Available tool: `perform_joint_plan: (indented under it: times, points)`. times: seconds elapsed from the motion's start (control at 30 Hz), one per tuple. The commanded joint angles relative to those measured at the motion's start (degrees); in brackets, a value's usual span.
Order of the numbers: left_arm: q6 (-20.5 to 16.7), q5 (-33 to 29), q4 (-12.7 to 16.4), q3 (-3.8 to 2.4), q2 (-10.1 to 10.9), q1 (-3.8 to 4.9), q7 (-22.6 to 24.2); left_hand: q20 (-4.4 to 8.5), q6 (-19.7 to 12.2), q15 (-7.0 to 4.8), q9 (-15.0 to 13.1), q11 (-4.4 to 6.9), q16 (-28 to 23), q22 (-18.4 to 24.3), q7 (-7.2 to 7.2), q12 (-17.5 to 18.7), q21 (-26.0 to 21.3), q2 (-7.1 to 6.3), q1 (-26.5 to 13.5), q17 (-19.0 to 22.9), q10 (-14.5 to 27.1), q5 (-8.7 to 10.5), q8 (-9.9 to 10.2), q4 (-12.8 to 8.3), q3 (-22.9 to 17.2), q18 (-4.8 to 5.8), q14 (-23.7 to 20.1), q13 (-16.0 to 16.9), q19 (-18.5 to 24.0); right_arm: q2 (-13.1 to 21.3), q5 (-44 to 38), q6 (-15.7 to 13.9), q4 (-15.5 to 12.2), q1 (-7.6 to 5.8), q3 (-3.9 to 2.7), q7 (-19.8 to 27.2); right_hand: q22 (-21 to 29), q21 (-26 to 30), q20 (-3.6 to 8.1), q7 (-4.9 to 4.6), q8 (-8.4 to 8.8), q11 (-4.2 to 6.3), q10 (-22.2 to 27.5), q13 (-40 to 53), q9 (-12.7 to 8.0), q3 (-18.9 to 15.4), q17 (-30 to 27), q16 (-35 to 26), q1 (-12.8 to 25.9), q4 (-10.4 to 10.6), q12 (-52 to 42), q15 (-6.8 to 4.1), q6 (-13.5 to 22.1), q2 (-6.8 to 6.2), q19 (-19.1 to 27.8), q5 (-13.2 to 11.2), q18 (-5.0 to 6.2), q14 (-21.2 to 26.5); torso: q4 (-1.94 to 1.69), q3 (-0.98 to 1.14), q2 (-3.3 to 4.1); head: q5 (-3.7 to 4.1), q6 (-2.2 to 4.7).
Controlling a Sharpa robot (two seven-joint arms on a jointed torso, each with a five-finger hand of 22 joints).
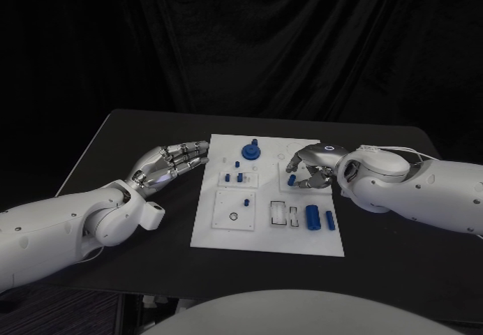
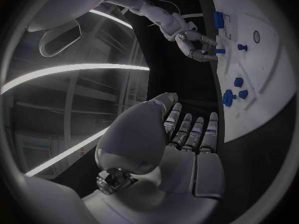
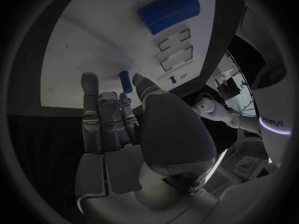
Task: Assemble the parts on the task board
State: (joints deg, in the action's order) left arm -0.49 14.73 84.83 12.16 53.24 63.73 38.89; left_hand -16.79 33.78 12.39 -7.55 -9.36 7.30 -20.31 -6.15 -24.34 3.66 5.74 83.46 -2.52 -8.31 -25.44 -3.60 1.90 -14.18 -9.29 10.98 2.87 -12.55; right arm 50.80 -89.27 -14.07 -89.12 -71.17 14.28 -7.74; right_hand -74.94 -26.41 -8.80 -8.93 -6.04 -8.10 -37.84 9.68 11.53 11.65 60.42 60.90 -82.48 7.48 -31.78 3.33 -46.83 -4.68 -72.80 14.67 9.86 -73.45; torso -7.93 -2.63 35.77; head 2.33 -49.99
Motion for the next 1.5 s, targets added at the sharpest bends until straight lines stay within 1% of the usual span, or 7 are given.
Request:
perform_joint_plan:
  times: [0.03, 0.23, 0.33, 0.8, 1.13, 1.27, 1.5]
  points:
    - [0.9, -0.3, 0.1, -0.06, 0.0, -0.13, 6.8, -0.01, 0.2, 0.03, 0.0, -0.52, 0.3, 0.0, 0.09, -0.2, 0.3, 0.28, -0.5, 0.0, 0.0, 0.20, -0.3, 0.2, -0.1, 0.84, 0.2, 0.1, -0.3, -0.5, -0.7, -0.5, 0.6, 0.36, -0.04, 1.0, -1.7, -0.1, 0.21, 0.22, -0.44, 0.13, -1.5, -0.6, -0.1, 0.8, -0.2, 0.1, -1.2, -0.9, 0.5, -0.34, -1.2, -0.06, -0.6, 2.8, -0.27, -0.2, -0.29, -0.05, -0.06, 0.33, -0.01]
    - [1.0, -0.3, 0.1, -0.06, -0.1, -0.18, 6.8, -0.01, 0.2, 0.03, 0.0, -0.52, 0.3, 0.0, 0.09, -0.2, 0.3, 0.28, -0.5, 0.0, 0.0, 0.20, -0.3, 0.2, -0.1, 0.84, 0.2, 0.1, -0.3, -1.2, -0.7, -0.6, 1.4, 0.75, -0.04, 1.2, -2.6, -2.0, 0.64, 0.47, -1.40, 0.48, -4.5, -1.7, 0.3, 3.3, 0.4, 1.0, -2.2, -2.0, 1.5, -0.85, -4.3, -0.14, -1.3, 6.2, -0.56, -0.9, -0.21, -0.03, -0.07, 0.32, -0.01]
    - [1.1, -0.3, 0.1, -0.06, 0.0, -0.21, 6.8, -0.01, 0.2, 0.03, 0.0, -0.52, 0.3, 0.0, 0.09, -0.2, 0.3, 0.28, -0.5, 0.0, 0.0, 0.20, -0.3, 0.2, -0.1, 0.84, 0.2, 0.1, -0.3, -1.6, -0.7, -0.8, 2.1, 0.99, -0.04, 1.4, -3.4, -5.6, 1.02, 0.37, -1.81, 0.80, -6.2, -2.4, 0.7, 4.9, 2.0, 2.9, -2.1, -2.3, 2.4, -1.09, -5.8, -0.47, -2.7, 7.1, -1.00, -2.5, -0.24, -0.01, -0.11, 0.45, -0.01]
    - [1.4, -0.3, 0.0, -0.06, 0.0, -0.35, 6.6, -0.02, 0.1, 0.10, 0.0, -0.58, 0.3, 0.0, 0.07, -0.2, 0.3, 0.40, -0.6, 0.0, 0.0, 0.23, -0.2, 0.4, -0.2, 0.94, 0.1, 0.1, -0.4, -2.9, -0.7, -3.2, 3.7, 1.58, -0.06, 3.0, -3.7, -8.1, 1.89, 0.30, -3.38, 2.12, -12.0, -3.0, 2.5, 7.7, 2.4, 3.4, -1.8, -3.1, 3.1, -2.13, -9.6, -0.60, -3.4, 6.1, -1.20, -3.3, -0.23, -0.06, -0.12, 0.46, -0.01]
    - [1.5, -0.3, 0.1, -0.06, 0.2, -0.47, 6.6, -0.02, 0.1, 0.14, 0.0, -0.68, 0.3, 0.0, 0.05, -0.3, 0.3, 0.47, -0.7, 0.0, 0.0, 0.24, -0.2, 0.5, -0.2, 1.01, 0.1, 0.1, -0.5, -1.7, 1.0, -6.6, 2.0, 1.54, -0.30, 3.1, -4.2, -11.2, 2.91, 1.05, -5.39, 3.46, -17.1, -2.7, 5.5, 7.8, 3.3, 4.3, -1.9, -4.2, 3.3, -3.23, -12.2, -0.49, -4.5, 6.1, -1.59, -4.6, -0.20, -0.05, -0.10, 0.11, -0.01]
    - [1.4, -0.3, 0.1, -0.06, 0.2, -0.50, 6.4, -0.03, 0.1, 0.20, 0.0, -0.77, 0.3, 0.0, 0.01, -0.3, 0.3, 0.51, -0.9, 0.0, 0.0, 0.34, -0.2, 0.6, -0.2, 1.09, 0.1, 0.1, -0.5, -0.7, 1.3, -7.5, 0.8, 0.71, -0.52, 2.7, -4.2, -11.3, 3.04, 1.16, -5.63, 3.59, -17.6, -2.7, 6.0, 7.8, 3.3, 4.2, -1.9, -4.3, 3.5, -3.33, -12.5, -0.52, -4.6, 6.1, -1.60, -4.7, -0.28, -0.05, -0.13, 0.24, -0.01]
    - [1.3, -0.3, 0.0, -0.06, 0.1, -0.51, 6.2, -0.03, 0.1, 0.20, 0.0, -0.77, 0.3, 0.0, 0.01, -0.3, 0.3, 0.51, -0.9, 0.0, 0.0, 0.34, -0.2, 0.6, -0.2, 1.09, 0.1, 0.1, -0.5, 0.9, 1.5, -7.7, -2.5, -2.13, -0.66, 2.1, -4.3, -11.4, 3.13, 1.23, -5.81, 3.67, -17.8, -2.7, 6.4, 7.9, 3.3, 4.2, -2.1, -4.6, 3.8, -3.42, -12.6, -0.50, -4.6, 6.0, -1.62, -4.8, -0.32, -0.01, -0.15, 0.00, -0.01]
